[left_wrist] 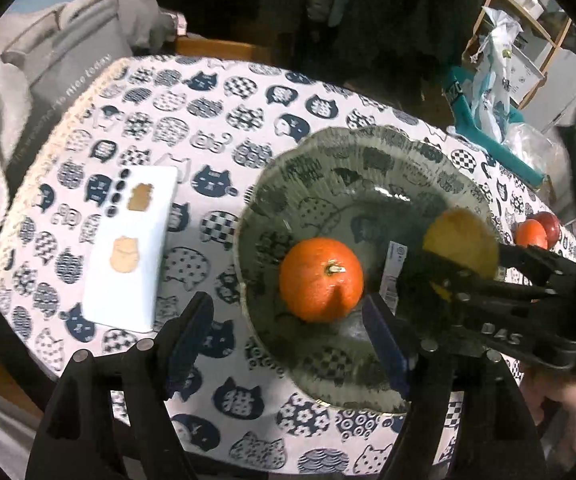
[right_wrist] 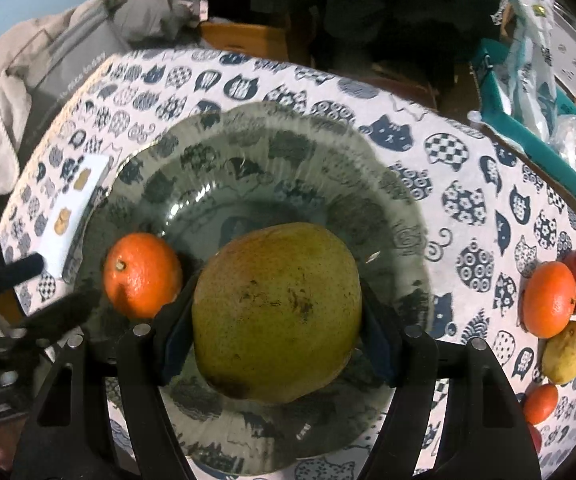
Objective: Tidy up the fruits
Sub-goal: 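Lower the orange into the bowl and open left tool while right tool releases the pear inside, then withdraw both tools from the bowl back toward the fruit row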
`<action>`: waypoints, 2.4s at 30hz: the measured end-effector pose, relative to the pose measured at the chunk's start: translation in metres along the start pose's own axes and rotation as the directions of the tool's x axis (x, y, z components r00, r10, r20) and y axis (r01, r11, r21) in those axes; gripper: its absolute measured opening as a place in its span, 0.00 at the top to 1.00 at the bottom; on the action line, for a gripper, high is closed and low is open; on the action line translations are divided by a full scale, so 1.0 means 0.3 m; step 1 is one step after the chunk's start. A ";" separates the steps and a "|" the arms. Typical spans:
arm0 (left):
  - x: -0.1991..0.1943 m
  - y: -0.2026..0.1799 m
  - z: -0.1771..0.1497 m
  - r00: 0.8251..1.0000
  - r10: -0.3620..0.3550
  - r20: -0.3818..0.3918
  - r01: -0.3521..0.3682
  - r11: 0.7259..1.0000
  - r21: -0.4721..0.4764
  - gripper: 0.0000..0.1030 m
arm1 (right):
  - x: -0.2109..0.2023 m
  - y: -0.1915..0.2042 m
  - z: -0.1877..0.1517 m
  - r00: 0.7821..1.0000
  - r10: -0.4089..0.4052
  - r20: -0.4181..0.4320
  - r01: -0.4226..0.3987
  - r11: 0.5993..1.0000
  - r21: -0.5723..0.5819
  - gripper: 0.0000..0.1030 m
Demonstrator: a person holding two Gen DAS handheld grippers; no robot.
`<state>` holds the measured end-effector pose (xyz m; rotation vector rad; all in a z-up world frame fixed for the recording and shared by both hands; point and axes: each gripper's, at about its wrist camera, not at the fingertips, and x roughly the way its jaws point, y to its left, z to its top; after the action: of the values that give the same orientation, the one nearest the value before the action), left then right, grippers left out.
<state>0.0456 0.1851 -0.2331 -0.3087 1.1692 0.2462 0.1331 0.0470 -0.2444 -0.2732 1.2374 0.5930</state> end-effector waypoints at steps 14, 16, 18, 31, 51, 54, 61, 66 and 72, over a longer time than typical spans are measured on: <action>-0.021 0.055 -0.014 0.999 0.043 -0.001 -0.043 0.998 -0.037 0.24 | 0.088 0.106 -0.024 0.995 -0.026 -0.096 0.019 0.997 -0.075 0.29; -0.024 0.066 -0.013 0.999 0.040 -0.002 -0.040 0.998 -0.051 0.24 | 0.095 0.119 -0.028 0.994 -0.037 -0.102 0.028 0.996 -0.088 0.29; -0.030 0.075 -0.012 0.999 0.038 0.001 -0.038 0.997 -0.063 0.24 | 0.086 0.128 -0.031 0.996 -0.030 -0.085 0.021 0.995 -0.101 0.26; -0.097 0.070 -0.002 0.999 0.014 0.047 -0.011 0.997 -0.079 0.24 | -0.108 0.058 -0.003 0.999 0.002 0.053 -0.002 1.000 -0.007 0.20; -0.279 -0.140 0.012 0.985 -0.067 0.157 0.062 0.997 0.039 0.24 | -0.572 -0.140 -0.109 0.936 -0.175 0.304 0.149 0.983 0.105 0.20; -0.308 -0.171 0.010 0.982 -0.077 0.171 0.068 0.996 0.060 0.24 | -0.628 -0.172 -0.139 0.927 -0.189 0.324 0.157 0.980 0.122 0.20; -0.368 -0.256 0.001 0.974 -0.108 0.200 0.088 0.990 0.106 0.23 | -0.734 -0.260 -0.228 0.906 -0.235 0.352 0.188 0.968 0.164 0.20; -0.407 -0.339 -0.008 0.968 -0.128 0.217 0.096 0.984 0.152 0.21 | -0.800 -0.327 -0.297 0.890 -0.268 0.368 0.208 0.958 0.197 0.20; -0.437 -0.442 -0.020 0.962 -0.151 0.228 0.106 0.974 0.199 0.17 | -0.871 -0.399 -0.386 0.873 -0.296 0.388 0.222 0.949 0.226 0.20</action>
<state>0.0377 0.0556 -0.0991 -0.1839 0.9189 0.0567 0.0542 -0.1812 -0.0500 -0.1501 0.8101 0.2834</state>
